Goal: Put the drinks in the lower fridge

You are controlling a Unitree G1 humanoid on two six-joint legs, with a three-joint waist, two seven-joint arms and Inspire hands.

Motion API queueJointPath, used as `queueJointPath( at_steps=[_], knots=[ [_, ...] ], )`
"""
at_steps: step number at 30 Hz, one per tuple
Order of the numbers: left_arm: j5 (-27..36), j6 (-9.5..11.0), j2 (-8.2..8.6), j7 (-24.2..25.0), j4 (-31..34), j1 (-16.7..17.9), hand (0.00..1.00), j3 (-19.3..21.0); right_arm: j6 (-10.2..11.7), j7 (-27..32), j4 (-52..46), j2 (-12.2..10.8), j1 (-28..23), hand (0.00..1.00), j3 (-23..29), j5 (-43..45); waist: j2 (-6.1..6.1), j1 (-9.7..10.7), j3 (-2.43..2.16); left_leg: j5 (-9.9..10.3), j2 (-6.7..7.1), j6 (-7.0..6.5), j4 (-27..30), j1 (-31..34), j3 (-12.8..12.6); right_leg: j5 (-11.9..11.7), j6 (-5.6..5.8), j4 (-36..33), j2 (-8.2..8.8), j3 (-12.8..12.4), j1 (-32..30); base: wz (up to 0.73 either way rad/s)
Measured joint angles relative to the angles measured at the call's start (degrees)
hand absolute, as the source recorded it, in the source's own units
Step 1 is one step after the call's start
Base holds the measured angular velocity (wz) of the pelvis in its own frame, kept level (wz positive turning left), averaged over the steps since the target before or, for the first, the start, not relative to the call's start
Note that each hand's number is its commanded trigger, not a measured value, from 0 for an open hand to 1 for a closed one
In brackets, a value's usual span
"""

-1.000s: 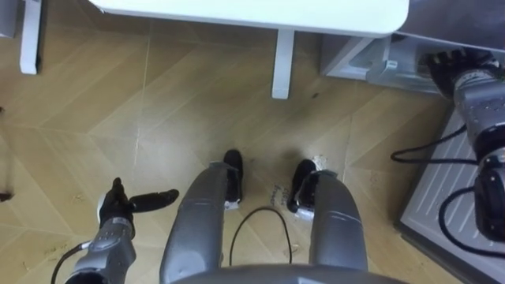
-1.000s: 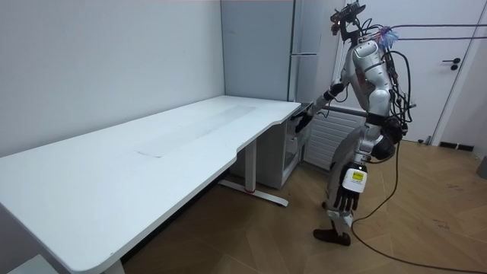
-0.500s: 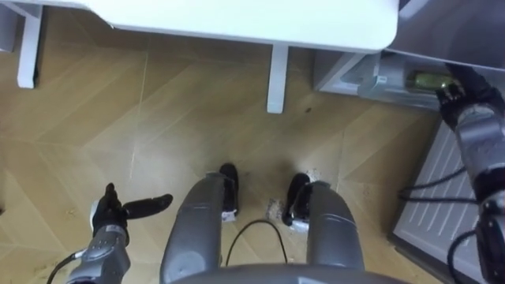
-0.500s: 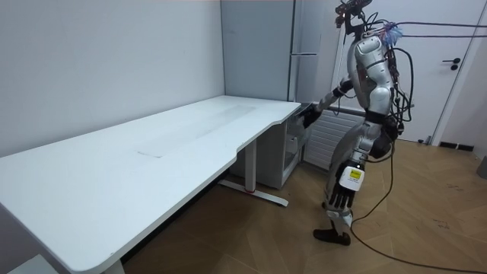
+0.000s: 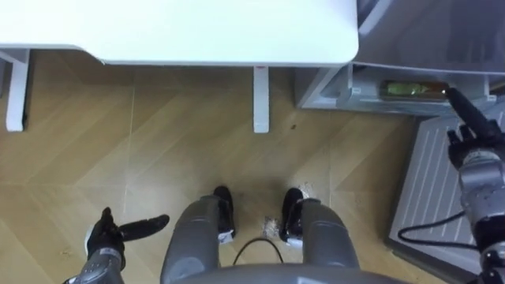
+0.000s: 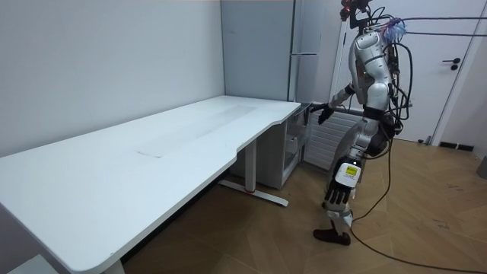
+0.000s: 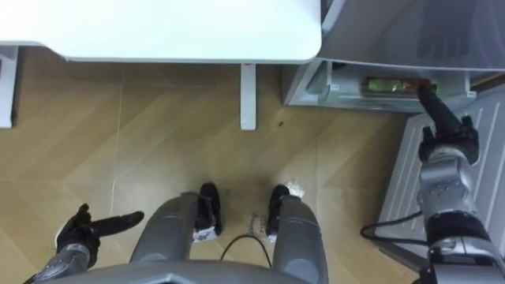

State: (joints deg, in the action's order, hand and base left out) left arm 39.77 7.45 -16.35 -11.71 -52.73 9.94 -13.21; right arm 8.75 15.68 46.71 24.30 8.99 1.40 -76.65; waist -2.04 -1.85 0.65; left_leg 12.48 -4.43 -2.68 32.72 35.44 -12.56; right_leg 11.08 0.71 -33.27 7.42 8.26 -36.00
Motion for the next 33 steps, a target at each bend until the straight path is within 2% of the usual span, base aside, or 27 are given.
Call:
queueJointPath(
  at_steps=[7, 9, 11, 13, 16, 21, 24, 28, 30, 33],
  knots=[
    [-0.4, 0.1, 0.02, -0.5, 1.1, -0.5, 0.0, 0.0, 0.1, 1.4, 0.1, -0.9, 1.1, 0.0, -0.1, -2.5, 0.9, -0.1, 0.72, 0.1, 0.37, -0.12, -0.3, 0.2, -0.5, 0.3, 0.25, -0.5, 0.3, -0.6, -1.0, -0.03],
    [-0.4, 0.1, 0.08, -0.6, 1.4, -0.8, 0.0, -0.4, 0.1, 2.0, 1.1, -0.9, 3.0, 0.0, -0.1, -4.4, 1.48, -0.2, 1.15, 0.1, 0.31, -0.15, 0.0, 1.3, -0.6, 0.3, 0.19, -1.0, 0.3, -0.6, -2.2, 0.0],
    [-0.5, 0.0, 0.16, -0.6, 1.4, -1.3, 0.0, -1.0, 0.1, 2.0, 3.4, -0.9, 4.8, 0.0, -0.2, -5.3, 1.76, -0.3, 1.34, 0.1, 0.38, -0.15, 0.2, 2.0, -0.7, 0.6, 0.06, -1.7, 0.43, -0.7, -3.2, 0.0],
    [-0.5, 0.1, 0.07, -0.6, 1.5, -1.5, 0.0, -1.5, 0.1, 2.0, 5.3, -0.9, 5.9, 0.0, -0.5, -6.8, 1.87, -0.8, 1.35, 0.4, 0.27, 0.01, 1.1, 3.0, -0.7, 1.1, -0.1, -2.8, 0.41, -0.9, -4.2, 0.0],
    [-0.5, 0.0, -0.05, -0.6, 1.3, -1.8, 0.0, -1.9, 0.0, 1.5, 7.2, -0.8, 8.4, 0.0, -1.3, -8.0, 1.93, -1.6, 1.37, 2.0, 0.14, 0.3, 5.3, 6.5, -0.5, 2.9, -0.59, -7.4, 0.58, -1.3, -8.0, 0.03],
    [-0.3, -1.2, -0.12, -0.6, 0.9, -2.1, 0.0, -1.9, -0.1, -2.2, 12.2, -0.6, 12.9, 0.0, -1.3, -8.0, 2.25, -1.7, 1.67, 6.4, 0.15, 0.57, 16.9, 14.0, 1.6, 9.0, -1.13, -20.1, 2.44, -1.1, -15.1, 0.24],
    [0.0, -2.3, -0.12, -0.6, 0.9, -3.4, 0.0, -2.4, -0.2, -4.1, 13.3, -0.5, 16.0, 0.0, -1.3, -8.2, 2.6, -1.8, 1.97, 7.9, 0.2, 0.43, 22.5, 19.0, 2.2, 11.3, -1.67, -26.3, 3.7, -0.9, -19.8, 0.21],
    [1.0, -2.7, -0.4, -0.6, 2.2, -3.6, 0.0, -2.8, -1.4, -6.7, 13.4, -0.3, 18.1, 0.0, -1.3, -9.6, 2.55, -1.6, 2.05, 9.2, 0.28, 0.44, 27.8, 23.8, 2.5, 13.6, -2.34, -32.3, 4.88, -1.2, -24.7, 0.15],
    [1.0, -3.3, -0.8, -1.1, 2.6, -3.8, 0.0, -3.4, -2.3, -7.9, 13.7, -0.3, 19.1, 0.0, -1.3, -10.2, 2.43, -1.6, 2.14, 9.9, 0.12, 0.7, 30.6, 26.4, 2.6, 14.6, -3.05, -35.5, 5.59, -1.2, -27.4, 0.08],
    [0.9, -3.3, -1.27, -1.9, 2.8, -3.9, 0.0, -3.9, -2.4, -8.9, 13.7, -0.2, 19.7, 0.0, -1.3, -11.9, 2.2, -1.3, 2.26, 10.6, -0.01, 1.18, 33.5, 29.4, 3.3, 15.3, -3.51, -38.3, 5.6, -1.3, -30.3, 0.05]
  ],
)
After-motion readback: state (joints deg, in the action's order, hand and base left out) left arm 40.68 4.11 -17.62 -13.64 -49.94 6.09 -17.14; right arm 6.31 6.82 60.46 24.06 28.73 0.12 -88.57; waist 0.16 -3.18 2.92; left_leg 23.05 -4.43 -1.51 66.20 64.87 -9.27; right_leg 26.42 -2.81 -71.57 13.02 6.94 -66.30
